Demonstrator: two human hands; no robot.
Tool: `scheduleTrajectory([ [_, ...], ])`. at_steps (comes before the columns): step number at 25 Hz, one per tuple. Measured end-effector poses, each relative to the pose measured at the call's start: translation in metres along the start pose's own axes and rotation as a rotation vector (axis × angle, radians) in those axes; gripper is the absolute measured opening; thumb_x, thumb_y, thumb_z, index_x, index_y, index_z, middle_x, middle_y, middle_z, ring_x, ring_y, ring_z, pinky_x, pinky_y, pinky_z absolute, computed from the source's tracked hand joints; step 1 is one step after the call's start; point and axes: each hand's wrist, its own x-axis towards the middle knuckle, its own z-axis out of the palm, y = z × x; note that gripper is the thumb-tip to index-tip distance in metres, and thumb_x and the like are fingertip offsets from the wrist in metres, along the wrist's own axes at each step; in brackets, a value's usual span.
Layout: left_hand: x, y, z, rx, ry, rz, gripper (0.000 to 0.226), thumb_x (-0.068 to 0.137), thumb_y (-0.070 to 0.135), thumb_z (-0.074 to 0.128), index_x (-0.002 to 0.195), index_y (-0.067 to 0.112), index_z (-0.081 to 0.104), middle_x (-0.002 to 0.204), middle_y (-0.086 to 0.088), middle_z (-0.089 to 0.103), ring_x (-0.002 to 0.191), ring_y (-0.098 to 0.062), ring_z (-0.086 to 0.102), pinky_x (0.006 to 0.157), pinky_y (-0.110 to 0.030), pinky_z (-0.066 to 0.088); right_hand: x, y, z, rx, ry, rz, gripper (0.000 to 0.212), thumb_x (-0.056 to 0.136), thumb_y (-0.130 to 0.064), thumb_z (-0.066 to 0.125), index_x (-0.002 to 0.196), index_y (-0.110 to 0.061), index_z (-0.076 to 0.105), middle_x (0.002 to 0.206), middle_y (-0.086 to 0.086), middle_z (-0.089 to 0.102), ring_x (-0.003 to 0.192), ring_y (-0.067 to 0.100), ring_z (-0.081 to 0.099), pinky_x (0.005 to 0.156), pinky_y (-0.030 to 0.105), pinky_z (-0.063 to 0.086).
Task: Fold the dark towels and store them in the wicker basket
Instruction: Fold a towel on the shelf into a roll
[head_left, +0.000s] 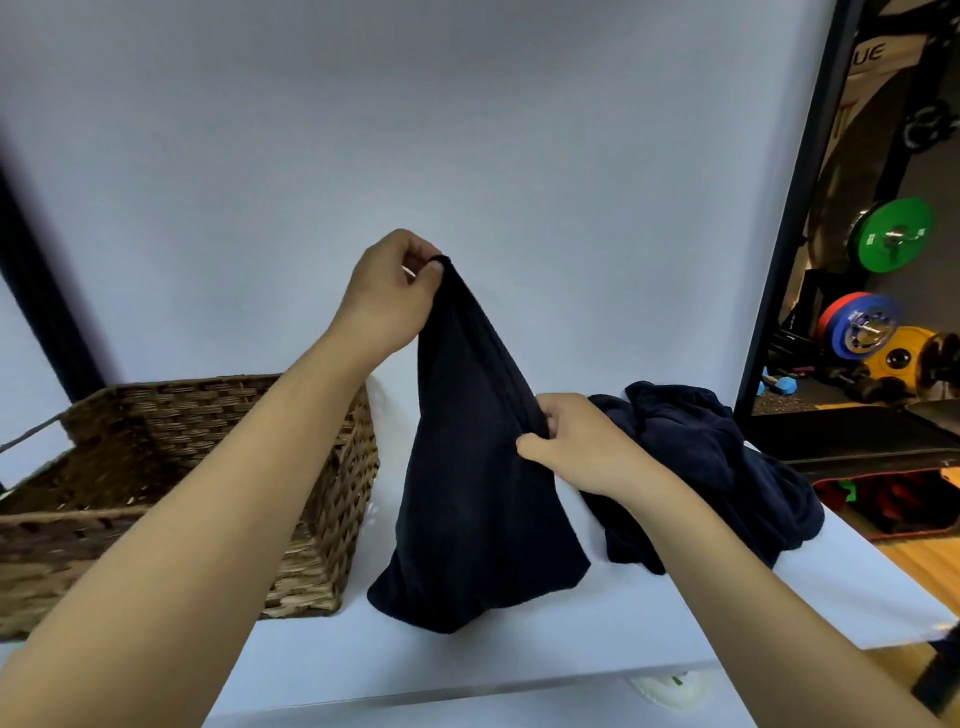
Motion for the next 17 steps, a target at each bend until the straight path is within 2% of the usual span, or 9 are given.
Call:
scheduleTrajectory([
  [2,0.004,-0.014,-0.008,0.034,0.041,-0.022,0.006,0.100,0.018,0.056,0.100,0.021,0.061,0.092,0.011,0.060,0.077,-0.009,0.059,0.068,-0.022,0.045,0.003,0.009,-0.002,-0.099,-0.030,0.041,0.025,0.076,-0.030,0.059,0.082,-0.007,0.059,0.065,0.000,0.056,0.061,0.013,0.053,0.063,0.040,0.049],
  [4,0.007,-0.026,-0.017,0.041,0.101,-0.063,0.007,0.100,0.018,0.055,0.102,0.021,0.060,0.094,0.010,0.060,0.084,-0.013,0.061,0.071,-0.025,0.047,0.005,0.018,-0.001,-0.152,-0.070,0.065,0.014,0.080,-0.024,0.059,0.075,-0.012,0.054,0.062,-0.007,0.052,0.057,0.010,0.049,0.059,0.031,0.041],
  [7,0.012,-0.039,-0.037,0.023,0.211,-0.123,0.009,0.101,0.017,0.053,0.105,0.019,0.060,0.099,0.007,0.060,0.091,-0.019,0.062,0.074,-0.030,0.051,0.003,0.040,-0.003,-0.229,-0.106,0.070,0.016,0.082,-0.020,0.056,0.070,-0.016,0.047,0.060,-0.006,0.049,0.056,0.011,0.045,0.057,0.031,0.039],
  [10,0.013,-0.054,-0.054,0.073,0.259,-0.161,0.010,0.102,0.017,0.052,0.108,0.017,0.059,0.096,0.009,0.057,0.092,-0.016,0.059,0.073,-0.026,0.048,0.005,0.059,-0.014,-0.333,0.012,0.036,0.017,0.091,-0.025,0.057,0.075,-0.020,0.053,0.068,-0.004,0.058,0.061,0.012,0.052,0.062,0.036,0.046],
  [12,0.012,-0.066,-0.062,0.078,0.292,-0.209,0.011,0.102,0.016,0.051,0.110,0.015,0.059,0.093,0.010,0.055,0.091,-0.015,0.057,0.069,-0.021,0.045,0.004,0.061,-0.023,-0.281,0.131,-0.075,0.022,0.100,-0.027,0.056,0.078,-0.029,0.058,0.072,-0.010,0.063,0.067,0.005,0.056,0.066,0.028,0.047],
  [15,0.009,-0.082,-0.070,0.083,0.307,-0.267,0.016,0.102,0.016,0.051,0.115,0.011,0.059,0.091,0.008,0.055,0.091,-0.016,0.057,0.073,-0.026,0.045,0.001,0.058,-0.031,-0.140,0.236,-0.190,0.024,0.104,-0.025,0.054,0.087,-0.036,0.065,0.075,-0.023,0.066,0.072,-0.001,0.060,0.070,0.016,0.045],
  [17,0.007,-0.091,-0.071,0.088,0.290,-0.297,0.015,0.102,0.017,0.052,0.114,0.011,0.059,0.089,0.009,0.055,0.089,-0.017,0.057,0.074,-0.029,0.048,0.002,0.058,-0.030,-0.038,0.316,-0.231,0.023,0.103,-0.018,0.056,0.104,-0.037,0.070,0.088,-0.028,0.069,0.088,-0.005,0.065,0.081,0.013,0.047],
])
